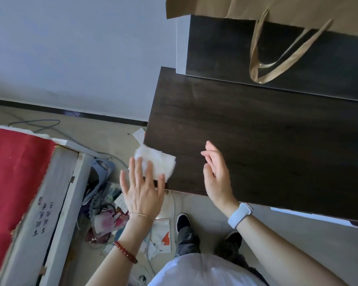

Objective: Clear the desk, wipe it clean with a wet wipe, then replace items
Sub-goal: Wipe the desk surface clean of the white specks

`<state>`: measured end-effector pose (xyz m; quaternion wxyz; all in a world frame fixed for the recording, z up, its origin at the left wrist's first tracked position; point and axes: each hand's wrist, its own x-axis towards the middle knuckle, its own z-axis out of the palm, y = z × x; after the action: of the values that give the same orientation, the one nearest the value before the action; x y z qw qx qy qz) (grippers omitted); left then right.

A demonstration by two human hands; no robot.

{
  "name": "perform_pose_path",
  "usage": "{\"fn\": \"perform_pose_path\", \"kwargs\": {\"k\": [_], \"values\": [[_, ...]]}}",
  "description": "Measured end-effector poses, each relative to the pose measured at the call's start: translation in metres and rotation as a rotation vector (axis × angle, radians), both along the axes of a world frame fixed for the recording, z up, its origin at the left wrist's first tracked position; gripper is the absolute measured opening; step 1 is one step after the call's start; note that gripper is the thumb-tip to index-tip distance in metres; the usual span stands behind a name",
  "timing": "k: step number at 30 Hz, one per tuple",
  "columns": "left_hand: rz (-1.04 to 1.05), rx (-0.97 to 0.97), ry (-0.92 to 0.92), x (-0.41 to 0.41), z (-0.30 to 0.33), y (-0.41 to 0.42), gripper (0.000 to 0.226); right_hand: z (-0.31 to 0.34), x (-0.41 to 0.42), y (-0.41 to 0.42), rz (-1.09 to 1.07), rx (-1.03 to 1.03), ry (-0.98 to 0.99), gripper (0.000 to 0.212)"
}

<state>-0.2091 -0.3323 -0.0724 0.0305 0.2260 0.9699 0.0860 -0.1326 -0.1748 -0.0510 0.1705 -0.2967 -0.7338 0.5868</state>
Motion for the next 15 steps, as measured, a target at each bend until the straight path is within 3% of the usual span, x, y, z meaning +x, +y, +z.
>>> {"fn": "perform_pose_path", "kwargs": {"k": [2,7,12,15], "values": [[0.005,0.02,-0.013,-0.004,0.0,0.007,0.053,-0.004,0.015,0.005,-0.038,0.04,-0.025,0.03],[-0.472,0.073,-0.041,0.023,-0.008,0.015,0.045,-0.013,0.051,0.008,-0.052,0.24,-0.123,0.031],[-0.183,0.057,-0.034,0.015,-0.009,-0.001,0.052,-0.014,0.074,0.008,-0.026,0.324,-0.149,0.038],[-0.557,0.177,-0.064,0.06,-0.015,0.038,0.04,-0.012,0.083,0.008,-0.058,0.369,-0.165,0.043]]}}
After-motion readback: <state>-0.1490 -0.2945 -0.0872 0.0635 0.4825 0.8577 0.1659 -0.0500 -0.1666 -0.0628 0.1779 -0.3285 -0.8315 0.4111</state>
